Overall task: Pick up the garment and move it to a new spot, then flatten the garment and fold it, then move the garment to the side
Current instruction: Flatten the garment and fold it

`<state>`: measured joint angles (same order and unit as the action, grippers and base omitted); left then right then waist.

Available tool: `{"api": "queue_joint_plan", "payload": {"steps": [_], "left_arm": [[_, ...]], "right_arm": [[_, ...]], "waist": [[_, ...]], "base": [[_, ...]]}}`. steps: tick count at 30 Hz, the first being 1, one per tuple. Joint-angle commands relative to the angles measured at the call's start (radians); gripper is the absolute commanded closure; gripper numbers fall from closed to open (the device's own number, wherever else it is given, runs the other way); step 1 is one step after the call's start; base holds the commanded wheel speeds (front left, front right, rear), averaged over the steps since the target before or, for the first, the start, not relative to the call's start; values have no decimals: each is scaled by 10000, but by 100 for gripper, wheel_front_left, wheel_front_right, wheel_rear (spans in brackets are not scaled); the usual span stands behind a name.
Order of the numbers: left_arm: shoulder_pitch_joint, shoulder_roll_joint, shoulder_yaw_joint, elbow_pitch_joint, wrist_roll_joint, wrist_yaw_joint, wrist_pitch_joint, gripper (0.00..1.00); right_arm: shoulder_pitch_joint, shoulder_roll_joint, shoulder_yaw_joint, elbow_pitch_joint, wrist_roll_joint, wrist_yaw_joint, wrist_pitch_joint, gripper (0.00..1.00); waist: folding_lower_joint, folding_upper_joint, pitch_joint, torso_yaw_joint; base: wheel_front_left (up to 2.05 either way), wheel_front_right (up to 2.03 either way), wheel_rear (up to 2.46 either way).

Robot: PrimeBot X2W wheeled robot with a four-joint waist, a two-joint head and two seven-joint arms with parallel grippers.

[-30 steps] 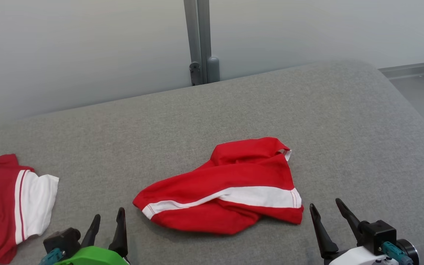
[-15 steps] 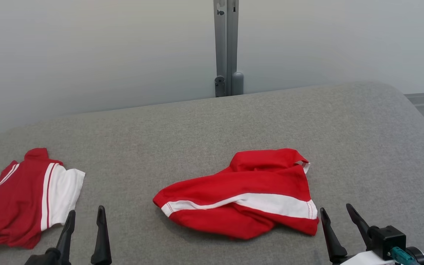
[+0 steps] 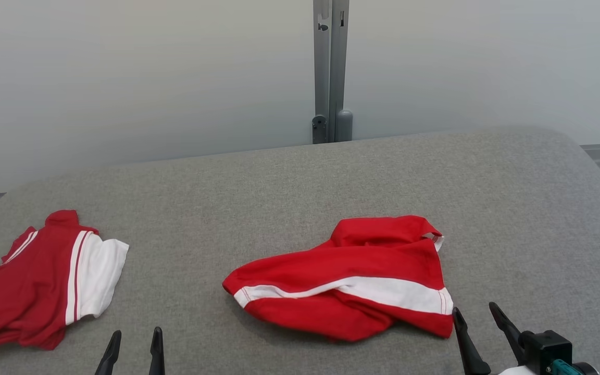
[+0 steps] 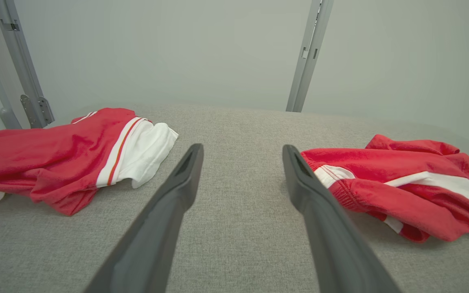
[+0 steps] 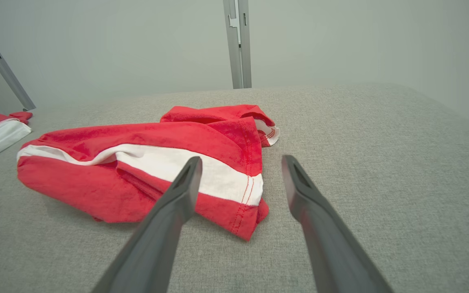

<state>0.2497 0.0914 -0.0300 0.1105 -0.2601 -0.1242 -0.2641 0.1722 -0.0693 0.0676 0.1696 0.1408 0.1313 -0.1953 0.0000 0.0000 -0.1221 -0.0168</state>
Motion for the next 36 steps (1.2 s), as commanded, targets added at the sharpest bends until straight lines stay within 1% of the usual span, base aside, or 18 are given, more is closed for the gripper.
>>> {"api": "queue_joint_plan", "payload": {"steps": [1,11,17,21,24,27,30,36], "left_arm": [[122,-24,64,44,47,-47,-4,0],[36,-117,-7,434,-5,-74,-5,0],[-17,19,-196,471,-212,-78,-5,0],[-230,101,-435,758,-417,-79,-5,0],[-529,120,-812,1286,-835,-79,14,0],[-1078,199,-1281,1795,-1383,-78,394,0],[-1774,192,-1717,2278,-1962,-78,1141,0],[-3064,-74,-2004,3178,-3148,-79,2778,0]], "right_arm": [[90,-24,-3,9,93,-10,5,0],[29,-48,80,-15,89,-10,36,0],[-13,-58,92,-15,96,-10,38,0],[-114,-107,124,-41,128,-10,84,0],[-220,-153,167,-60,140,-10,134,0],[-364,-176,214,-73,149,-10,161,0],[-579,-241,341,17,197,-10,308,0],[-1249,-383,650,280,340,-10,579,0]], "waist": [[0,0,-1,-33],[0,0,4,-143],[0,0,14,-167],[0,0,35,-209],[0,0,81,-246],[0,0,180,-288],[0,0,343,-358],[0,0,697,-609]], "base": [[0,0,0],[0,0,0],[0,0,0],[0,0,0],[0,0,0],[0,0,0],[0,0,0],[0,0,0]]}}
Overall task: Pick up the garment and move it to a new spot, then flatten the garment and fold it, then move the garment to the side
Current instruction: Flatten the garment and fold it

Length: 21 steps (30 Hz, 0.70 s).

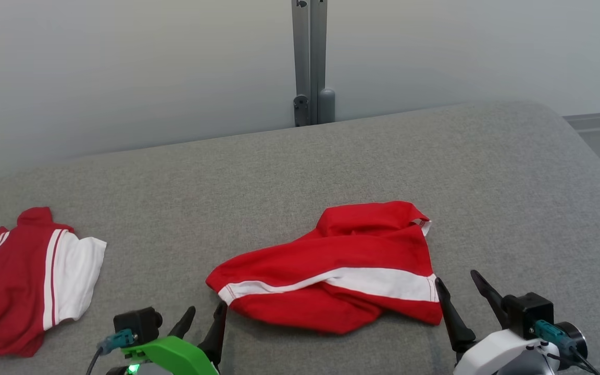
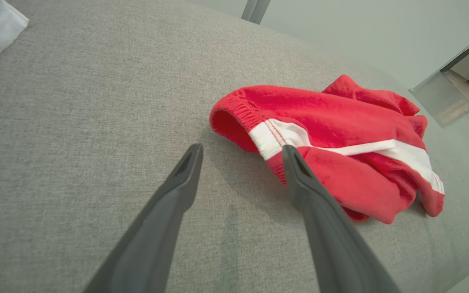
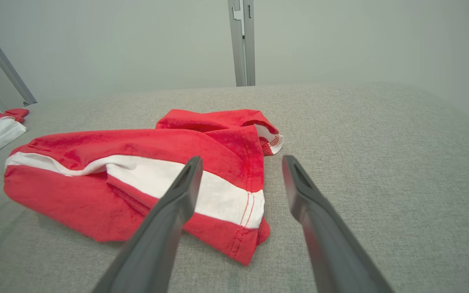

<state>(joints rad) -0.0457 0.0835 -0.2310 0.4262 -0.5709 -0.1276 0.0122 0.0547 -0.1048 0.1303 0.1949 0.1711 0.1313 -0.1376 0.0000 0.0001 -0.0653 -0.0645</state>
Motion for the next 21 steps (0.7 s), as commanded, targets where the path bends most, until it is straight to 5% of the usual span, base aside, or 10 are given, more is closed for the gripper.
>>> {"api": "queue_joint_plan", "payload": {"steps": [1,10,18,21], "left_arm": [[-270,-46,22,177,-270,-39,265,0],[-1109,-207,-71,789,-952,44,944,0],[-1187,-222,-195,851,-1337,4,991,29],[-1110,-181,-219,781,-1416,-6,977,52]], "right_arm": [[-180,-47,83,73,55,-10,13,0],[-672,-168,329,402,223,-10,-162,0],[-603,-149,271,514,239,-10,-264,0],[-670,-126,289,525,227,-10,-251,0]], "waist": [[0,-1,175,-187],[0,-1,422,-556],[0,-1,468,-577],[0,-1,467,-518]], "base": [[0,0,0],[0,0,0],[0,0,0],[0,0,0]]}}
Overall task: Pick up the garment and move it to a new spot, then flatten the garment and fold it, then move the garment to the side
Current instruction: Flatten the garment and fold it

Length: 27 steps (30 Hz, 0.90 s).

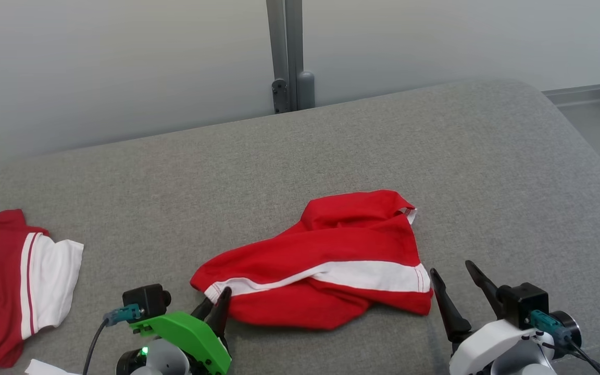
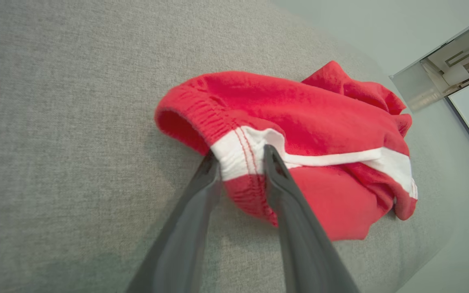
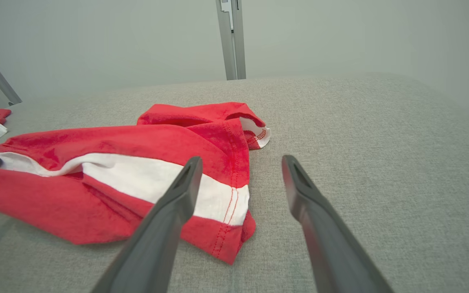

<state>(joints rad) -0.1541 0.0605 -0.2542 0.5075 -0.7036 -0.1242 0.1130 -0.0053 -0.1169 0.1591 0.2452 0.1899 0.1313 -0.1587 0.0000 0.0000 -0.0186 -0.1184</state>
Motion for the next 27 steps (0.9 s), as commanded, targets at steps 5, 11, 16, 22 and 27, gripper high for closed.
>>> {"api": "queue_joint_plan", "payload": {"steps": [5,11,16,22,27], "left_arm": [[83,156,-69,-195,-152,-54,-98,85],[140,299,-236,-337,-103,-57,-284,100],[267,326,-431,-345,-34,-63,-354,100],[254,306,-603,-332,-75,-65,-363,100],[125,357,-731,-362,-35,-67,-375,100]], "right_arm": [[-223,-26,96,43,62,-10,-51,0],[-417,-80,287,220,312,-12,430,0],[-693,-103,254,728,841,-10,1898,0],[-1002,48,99,1149,1607,-10,3012,0],[-1320,206,-19,1545,2208,-9,3574,0]], "waist": [[0,0,22,132],[0,0,90,206],[0,0,179,251],[0,0,275,355],[0,0,353,446]], "base": [[0,0,0],[0,0,0],[0,0,0],[0,0,0],[0,0,0]]}}
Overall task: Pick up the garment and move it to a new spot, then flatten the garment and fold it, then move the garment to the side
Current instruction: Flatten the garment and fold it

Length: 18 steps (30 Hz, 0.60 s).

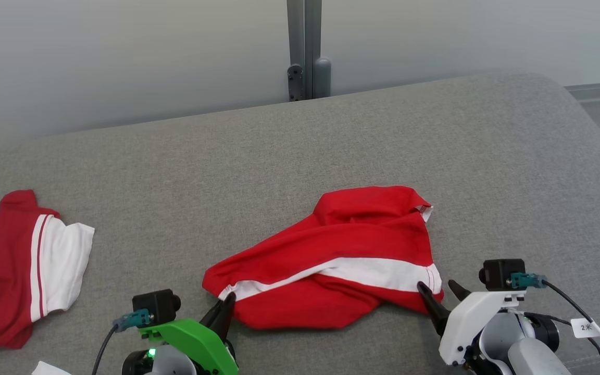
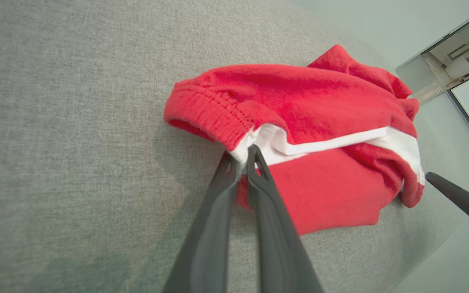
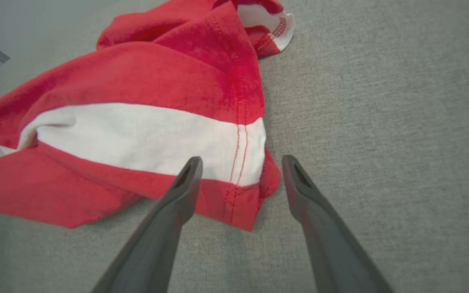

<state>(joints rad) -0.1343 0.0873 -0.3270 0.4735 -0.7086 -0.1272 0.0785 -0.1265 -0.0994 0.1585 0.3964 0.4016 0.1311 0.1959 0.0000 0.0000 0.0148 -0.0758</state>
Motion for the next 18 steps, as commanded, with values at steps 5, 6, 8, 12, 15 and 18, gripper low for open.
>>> {"api": "queue_joint_plan", "payload": {"steps": [5,6,8,12,15,18], "left_arm": [[-109,133,-76,-53,22,-37,-66,100],[-110,139,-88,-62,17,-38,-66,100],[-111,147,-105,-77,1,-38,-67,100],[-125,188,-127,-98,-13,-38,-66,100],[-142,207,-142,-130,-23,-22,-48,100],[-156,232,-154,-150,-31,6,-41,100]], "right_arm": [[-325,83,77,248,489,-7,333,0],[-374,69,91,274,511,-7,340,0],[-426,48,121,326,553,-7,304,0],[-503,17,280,415,625,-7,302,0],[-639,-33,445,464,684,-7,246,16],[-690,-72,579,521,778,-7,211,63]], "waist": [[0,0,79,83],[0,0,93,95],[0,0,117,119],[0,0,170,151],[0,0,226,173],[0,0,264,183]], "base": [[0,0,0],[0,0,0],[0,0,0],[0,0,0],[0,0,0],[0,0,0]]}}
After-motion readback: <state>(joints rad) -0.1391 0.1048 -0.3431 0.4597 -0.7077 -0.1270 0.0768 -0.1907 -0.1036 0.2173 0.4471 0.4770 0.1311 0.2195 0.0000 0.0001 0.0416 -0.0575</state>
